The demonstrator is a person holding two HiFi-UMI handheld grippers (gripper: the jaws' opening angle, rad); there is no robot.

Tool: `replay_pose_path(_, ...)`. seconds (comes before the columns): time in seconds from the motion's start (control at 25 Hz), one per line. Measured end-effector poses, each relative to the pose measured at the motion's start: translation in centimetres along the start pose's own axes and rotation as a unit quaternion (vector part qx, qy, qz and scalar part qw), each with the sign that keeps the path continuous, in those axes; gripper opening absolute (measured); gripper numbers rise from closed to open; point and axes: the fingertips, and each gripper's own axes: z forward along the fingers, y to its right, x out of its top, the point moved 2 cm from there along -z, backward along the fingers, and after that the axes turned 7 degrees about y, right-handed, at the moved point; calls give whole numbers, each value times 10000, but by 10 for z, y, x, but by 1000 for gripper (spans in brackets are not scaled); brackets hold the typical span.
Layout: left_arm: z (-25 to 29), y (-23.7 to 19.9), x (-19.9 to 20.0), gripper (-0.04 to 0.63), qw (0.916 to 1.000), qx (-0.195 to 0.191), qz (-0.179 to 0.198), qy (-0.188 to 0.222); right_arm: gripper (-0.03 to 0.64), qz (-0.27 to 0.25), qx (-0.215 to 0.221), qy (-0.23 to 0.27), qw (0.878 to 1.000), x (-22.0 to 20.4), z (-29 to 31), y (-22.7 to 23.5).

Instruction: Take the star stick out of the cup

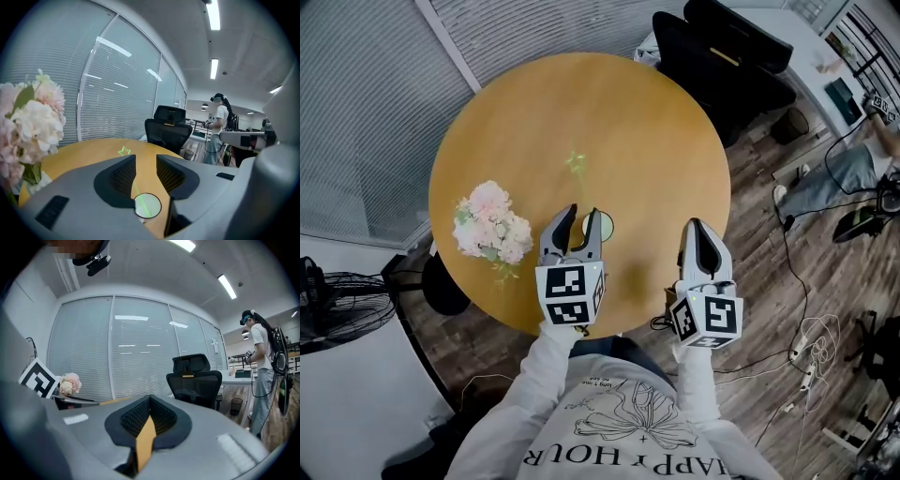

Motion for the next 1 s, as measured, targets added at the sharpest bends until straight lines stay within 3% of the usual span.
replay_pose_path(1.0,75,-45,-54,135,9968,-42,-425,-676,9,-163,-18,-712,9973,-63,58,2)
